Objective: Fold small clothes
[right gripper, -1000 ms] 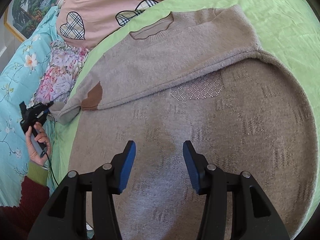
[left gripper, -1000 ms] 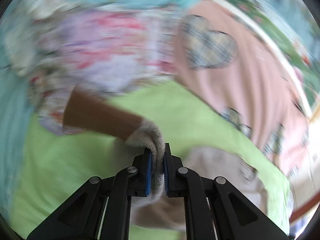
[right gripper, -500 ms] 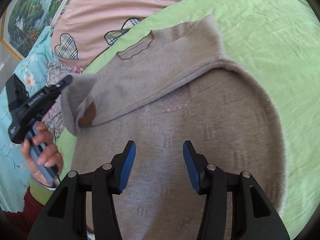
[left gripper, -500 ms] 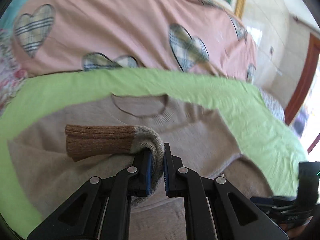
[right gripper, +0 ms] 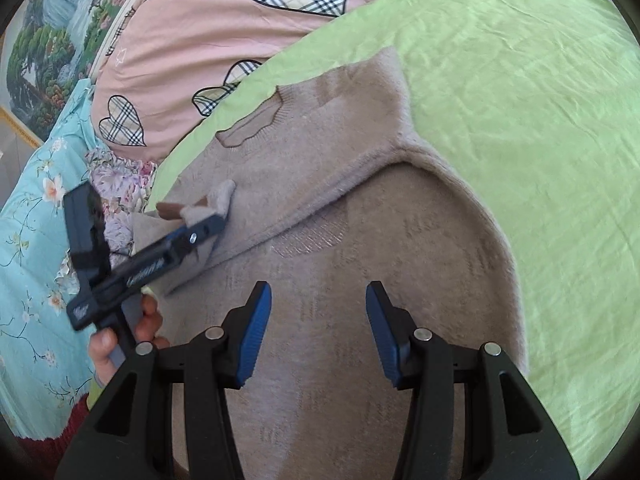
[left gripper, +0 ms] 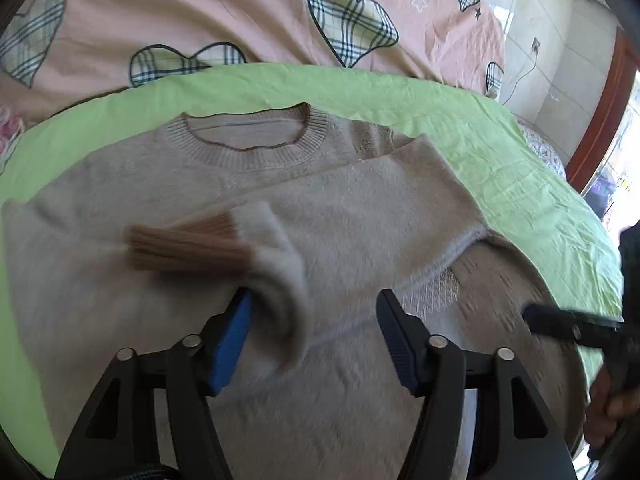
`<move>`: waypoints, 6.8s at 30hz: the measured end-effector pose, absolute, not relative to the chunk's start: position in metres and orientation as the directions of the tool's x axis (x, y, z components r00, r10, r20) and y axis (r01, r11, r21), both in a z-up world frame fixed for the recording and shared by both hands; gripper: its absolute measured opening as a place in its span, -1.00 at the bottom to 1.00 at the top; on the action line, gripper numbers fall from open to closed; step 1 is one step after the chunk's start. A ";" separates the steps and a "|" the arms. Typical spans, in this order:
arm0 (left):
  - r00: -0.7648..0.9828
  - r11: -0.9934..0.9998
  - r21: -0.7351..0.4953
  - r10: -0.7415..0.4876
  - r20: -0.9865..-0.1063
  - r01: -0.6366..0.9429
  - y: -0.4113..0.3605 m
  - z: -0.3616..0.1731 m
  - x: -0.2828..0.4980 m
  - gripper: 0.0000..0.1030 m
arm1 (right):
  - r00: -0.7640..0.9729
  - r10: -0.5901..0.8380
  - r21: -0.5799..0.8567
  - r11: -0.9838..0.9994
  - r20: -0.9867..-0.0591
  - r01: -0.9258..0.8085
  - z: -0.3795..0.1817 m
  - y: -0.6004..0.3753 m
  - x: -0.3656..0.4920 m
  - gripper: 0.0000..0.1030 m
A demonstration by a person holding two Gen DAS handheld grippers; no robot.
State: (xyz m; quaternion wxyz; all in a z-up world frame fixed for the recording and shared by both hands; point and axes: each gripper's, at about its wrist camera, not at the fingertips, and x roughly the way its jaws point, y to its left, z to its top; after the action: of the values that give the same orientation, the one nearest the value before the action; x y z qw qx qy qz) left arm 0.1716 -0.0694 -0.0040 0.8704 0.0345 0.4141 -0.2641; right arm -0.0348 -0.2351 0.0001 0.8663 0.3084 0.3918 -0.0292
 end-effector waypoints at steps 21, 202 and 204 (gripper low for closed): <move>0.571 0.998 -0.035 -0.063 -0.819 0.060 0.133 -0.035 0.191 0.35 | 0.656 0.080 -0.073 0.977 -0.750 -0.202 0.007 -0.065 0.135 0.25; 0.401 0.779 -0.492 -0.624 -0.670 0.389 0.159 -0.017 -0.069 -0.87 | 0.702 0.606 0.726 0.662 -0.375 -0.184 -0.019 -0.207 -0.234 -0.82; 0.441 0.776 -0.498 -0.630 -0.639 0.387 0.163 -0.004 -0.064 -0.87 | 0.720 0.604 0.735 0.649 -0.342 -0.196 -0.014 -0.211 -0.230 -0.82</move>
State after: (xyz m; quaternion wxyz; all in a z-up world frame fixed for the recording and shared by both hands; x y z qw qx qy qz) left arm -0.0644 0.1625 -0.0037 0.8371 -0.1404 0.4326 -0.3039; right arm -0.2295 -0.2114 -0.0143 0.8593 0.3485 0.2932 0.2328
